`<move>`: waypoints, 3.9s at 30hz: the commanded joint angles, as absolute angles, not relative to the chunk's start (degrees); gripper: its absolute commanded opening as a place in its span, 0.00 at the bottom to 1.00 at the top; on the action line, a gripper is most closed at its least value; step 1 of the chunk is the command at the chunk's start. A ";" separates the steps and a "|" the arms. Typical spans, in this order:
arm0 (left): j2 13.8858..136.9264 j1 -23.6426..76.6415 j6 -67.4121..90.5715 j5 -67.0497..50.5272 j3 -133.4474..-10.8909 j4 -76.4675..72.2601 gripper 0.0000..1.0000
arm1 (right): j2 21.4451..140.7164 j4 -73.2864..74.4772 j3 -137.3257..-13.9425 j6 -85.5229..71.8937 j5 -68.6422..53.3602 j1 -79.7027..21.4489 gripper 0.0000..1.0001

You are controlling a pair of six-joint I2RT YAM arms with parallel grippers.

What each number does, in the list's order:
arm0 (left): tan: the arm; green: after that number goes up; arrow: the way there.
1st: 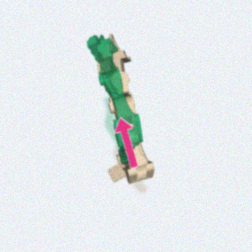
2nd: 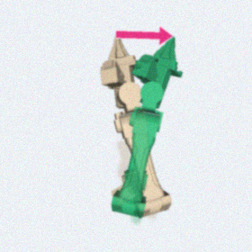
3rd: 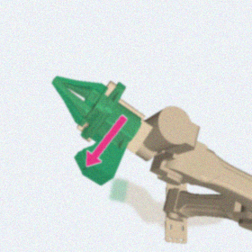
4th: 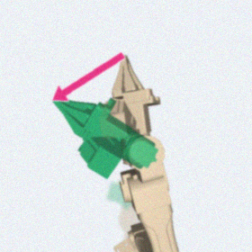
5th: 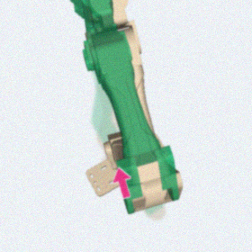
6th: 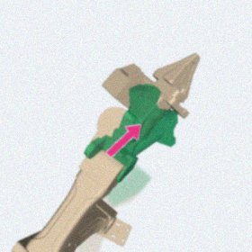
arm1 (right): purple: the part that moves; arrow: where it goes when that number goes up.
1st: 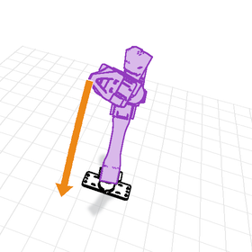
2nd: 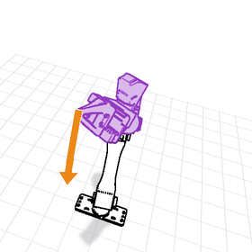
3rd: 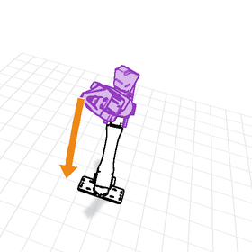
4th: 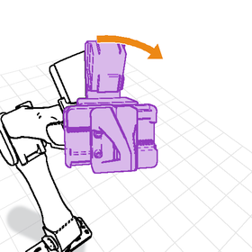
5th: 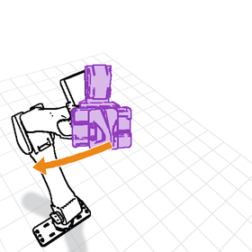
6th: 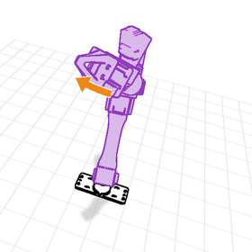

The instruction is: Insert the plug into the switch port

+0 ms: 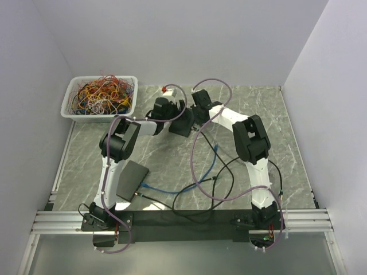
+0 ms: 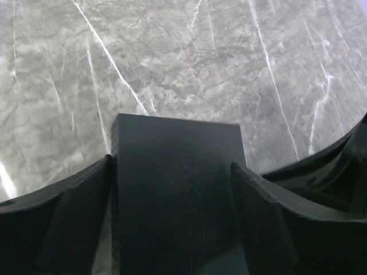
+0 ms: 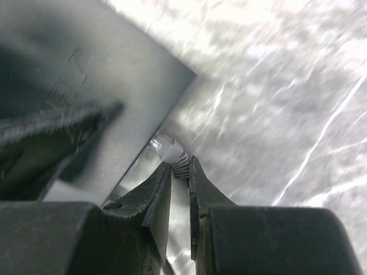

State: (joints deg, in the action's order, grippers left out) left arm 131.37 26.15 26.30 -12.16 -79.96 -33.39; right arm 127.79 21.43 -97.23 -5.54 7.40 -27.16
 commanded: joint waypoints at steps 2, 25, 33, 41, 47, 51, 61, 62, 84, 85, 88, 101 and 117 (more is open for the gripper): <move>132.81 31.29 31.64 -30.33 -84.10 -11.43 0.88 | 127.71 -12.84 -105.46 -13.53 6.07 -26.54 0.14; 117.79 23.91 26.11 -9.06 -90.79 8.00 0.98 | 93.88 -14.77 -67.51 -16.52 3.17 -26.63 0.65; 107.77 23.12 25.31 -1.59 -88.43 9.58 0.98 | 78.77 -10.03 -57.40 -16.44 0.80 -28.56 0.65; 86.33 25.04 30.76 2.46 -68.60 7.74 0.95 | 78.31 -1.77 -56.16 -14.15 -6.06 -39.00 0.64; 71.12 31.98 34.88 8.51 -51.81 9.23 0.95 | 78.66 1.49 -53.00 -17.30 -7.48 -42.62 0.63; 63.12 34.36 37.96 9.40 -42.73 9.32 0.94 | 82.16 5.34 -54.75 -18.81 -7.38 -43.58 0.63; 50.81 35.51 42.36 11.69 -32.09 15.64 0.93 | 76.30 8.97 -49.77 -20.21 2.45 -50.27 0.63; 50.71 35.59 43.23 11.69 -31.56 15.47 0.93 | 75.68 8.53 -48.88 -20.82 3.16 -50.19 0.64; 39.81 35.95 42.28 23.28 -21.54 7.21 0.91 | 46.57 14.40 -36.73 -26.72 22.68 -50.36 0.77; 39.90 35.95 42.36 24.16 -21.01 7.12 0.91 | 47.97 15.28 -38.65 -26.37 22.41 -50.27 0.77; 41.39 35.95 42.80 25.48 -20.74 6.42 0.91 | 54.56 20.12 -42.70 -27.33 23.29 -50.10 0.78; 43.87 36.03 42.19 25.93 -20.48 4.57 0.90 | 74.44 22.33 -50.98 -24.87 -3.95 -37.71 0.70; 44.12 36.04 42.36 26.02 -20.48 4.31 0.88 | 84.99 15.83 -53.36 -28.82 -11.51 -43.15 0.67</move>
